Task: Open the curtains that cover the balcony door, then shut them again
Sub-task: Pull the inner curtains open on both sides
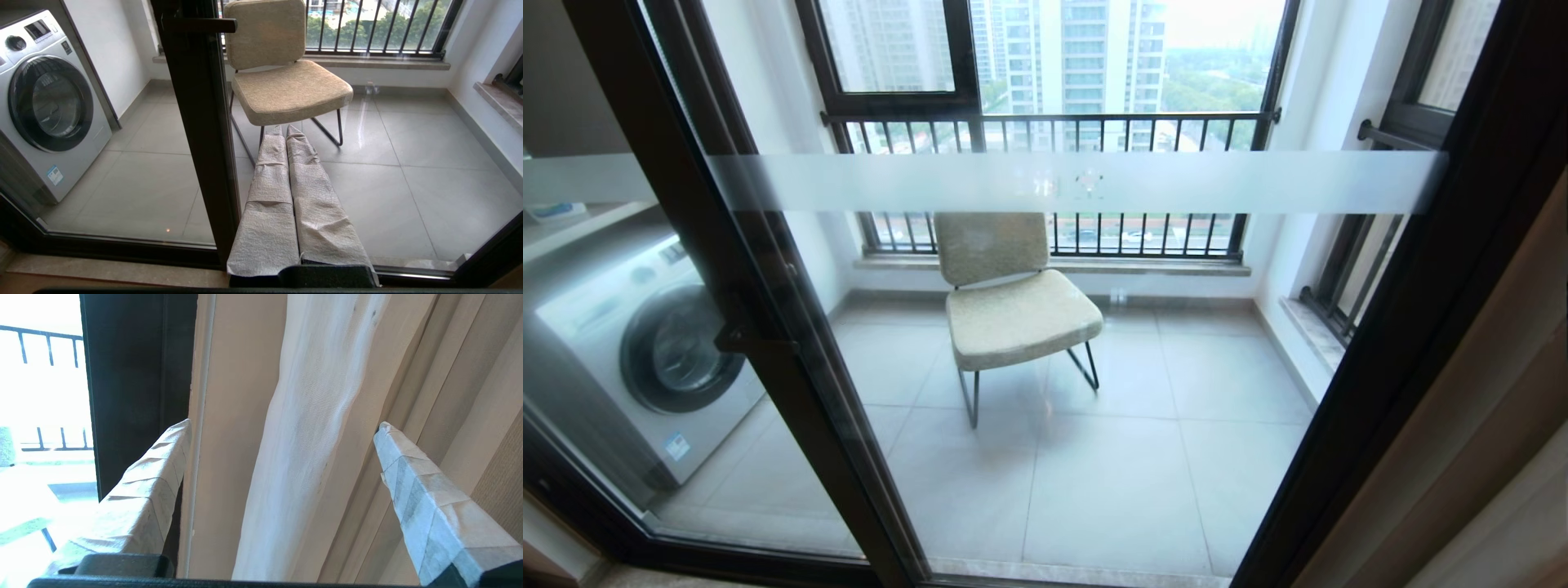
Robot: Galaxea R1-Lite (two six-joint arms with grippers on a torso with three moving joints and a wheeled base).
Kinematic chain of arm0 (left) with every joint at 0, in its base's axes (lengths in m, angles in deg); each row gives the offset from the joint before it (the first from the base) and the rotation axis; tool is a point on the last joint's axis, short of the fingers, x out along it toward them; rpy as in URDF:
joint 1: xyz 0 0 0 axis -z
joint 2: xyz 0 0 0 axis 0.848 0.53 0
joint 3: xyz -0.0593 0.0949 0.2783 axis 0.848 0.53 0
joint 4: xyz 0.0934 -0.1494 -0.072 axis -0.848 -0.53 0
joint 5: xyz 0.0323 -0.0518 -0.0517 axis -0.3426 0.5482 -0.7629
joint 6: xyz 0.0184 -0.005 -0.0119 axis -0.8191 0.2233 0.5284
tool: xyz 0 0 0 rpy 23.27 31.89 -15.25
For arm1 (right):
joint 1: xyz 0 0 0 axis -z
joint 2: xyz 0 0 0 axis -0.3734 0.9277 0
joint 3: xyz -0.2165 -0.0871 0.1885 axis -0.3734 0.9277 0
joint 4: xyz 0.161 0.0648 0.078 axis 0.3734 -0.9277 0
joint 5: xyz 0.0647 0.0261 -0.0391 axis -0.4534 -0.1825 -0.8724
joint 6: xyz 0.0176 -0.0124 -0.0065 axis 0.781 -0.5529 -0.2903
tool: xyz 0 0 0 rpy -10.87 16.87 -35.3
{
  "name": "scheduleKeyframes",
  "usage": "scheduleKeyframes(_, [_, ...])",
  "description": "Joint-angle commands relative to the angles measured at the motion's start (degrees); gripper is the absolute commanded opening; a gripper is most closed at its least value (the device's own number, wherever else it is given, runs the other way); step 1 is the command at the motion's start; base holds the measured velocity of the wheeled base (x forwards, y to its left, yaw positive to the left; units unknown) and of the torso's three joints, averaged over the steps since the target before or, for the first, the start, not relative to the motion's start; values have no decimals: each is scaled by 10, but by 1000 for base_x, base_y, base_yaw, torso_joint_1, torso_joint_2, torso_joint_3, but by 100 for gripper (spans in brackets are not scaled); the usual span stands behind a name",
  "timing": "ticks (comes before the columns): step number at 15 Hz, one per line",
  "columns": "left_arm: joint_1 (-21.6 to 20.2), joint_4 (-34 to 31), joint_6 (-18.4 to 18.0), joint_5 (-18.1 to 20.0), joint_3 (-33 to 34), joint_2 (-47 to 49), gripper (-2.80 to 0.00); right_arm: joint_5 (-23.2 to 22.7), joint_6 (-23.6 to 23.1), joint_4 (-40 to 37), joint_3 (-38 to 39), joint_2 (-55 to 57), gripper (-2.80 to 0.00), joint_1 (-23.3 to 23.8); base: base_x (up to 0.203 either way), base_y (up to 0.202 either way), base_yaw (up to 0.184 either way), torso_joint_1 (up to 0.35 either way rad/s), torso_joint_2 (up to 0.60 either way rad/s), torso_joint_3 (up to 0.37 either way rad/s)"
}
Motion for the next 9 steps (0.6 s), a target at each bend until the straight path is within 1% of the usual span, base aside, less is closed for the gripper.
scheduleKeyframes(1, [0,0,0,0,0,0,-280,-2,-1,4,5,-6,0,1,0,0,0,0,0,0])
scheduleKeyframes(9, [0,0,0,0,0,0,-280,-3,-1,5,7,-9,0,0,0,0,0,0,0,0])
